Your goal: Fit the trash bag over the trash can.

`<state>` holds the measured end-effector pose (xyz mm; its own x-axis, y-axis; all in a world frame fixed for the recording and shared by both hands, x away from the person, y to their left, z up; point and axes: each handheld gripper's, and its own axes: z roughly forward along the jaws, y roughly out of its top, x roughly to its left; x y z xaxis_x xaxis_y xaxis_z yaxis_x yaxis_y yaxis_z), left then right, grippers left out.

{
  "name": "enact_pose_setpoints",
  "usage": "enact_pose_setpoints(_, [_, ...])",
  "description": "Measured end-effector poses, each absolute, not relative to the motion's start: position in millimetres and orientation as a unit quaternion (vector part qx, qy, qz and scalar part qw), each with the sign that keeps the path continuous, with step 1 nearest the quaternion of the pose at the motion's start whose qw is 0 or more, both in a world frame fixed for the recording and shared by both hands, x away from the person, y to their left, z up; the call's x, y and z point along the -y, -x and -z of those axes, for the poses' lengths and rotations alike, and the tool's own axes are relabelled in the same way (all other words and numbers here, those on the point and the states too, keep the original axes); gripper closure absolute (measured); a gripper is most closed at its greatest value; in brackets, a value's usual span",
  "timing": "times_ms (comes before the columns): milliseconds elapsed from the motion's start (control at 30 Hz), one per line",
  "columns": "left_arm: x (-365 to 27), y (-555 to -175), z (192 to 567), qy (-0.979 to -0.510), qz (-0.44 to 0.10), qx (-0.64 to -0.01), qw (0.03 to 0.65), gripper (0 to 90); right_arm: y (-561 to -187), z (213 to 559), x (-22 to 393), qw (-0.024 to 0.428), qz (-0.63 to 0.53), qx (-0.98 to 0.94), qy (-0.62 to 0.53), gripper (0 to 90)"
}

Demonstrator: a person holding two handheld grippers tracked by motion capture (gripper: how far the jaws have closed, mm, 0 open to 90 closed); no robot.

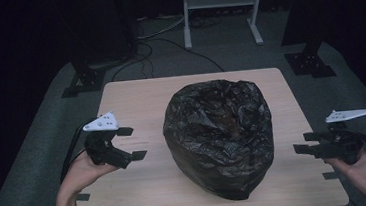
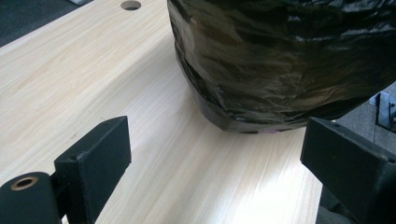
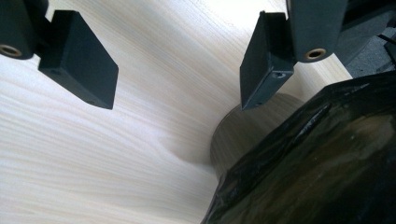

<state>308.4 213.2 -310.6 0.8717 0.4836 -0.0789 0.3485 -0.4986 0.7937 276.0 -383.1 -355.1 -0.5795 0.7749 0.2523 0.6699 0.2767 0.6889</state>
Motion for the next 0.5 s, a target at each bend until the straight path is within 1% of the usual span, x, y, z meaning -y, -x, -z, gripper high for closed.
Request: enact_pose_setpoints(500, [-214,-301,327,-0.872,-0.086,-0.246,0.413,7.7,-269,380,390,0.054,-0.385,-0.791,-0.473,27.3])
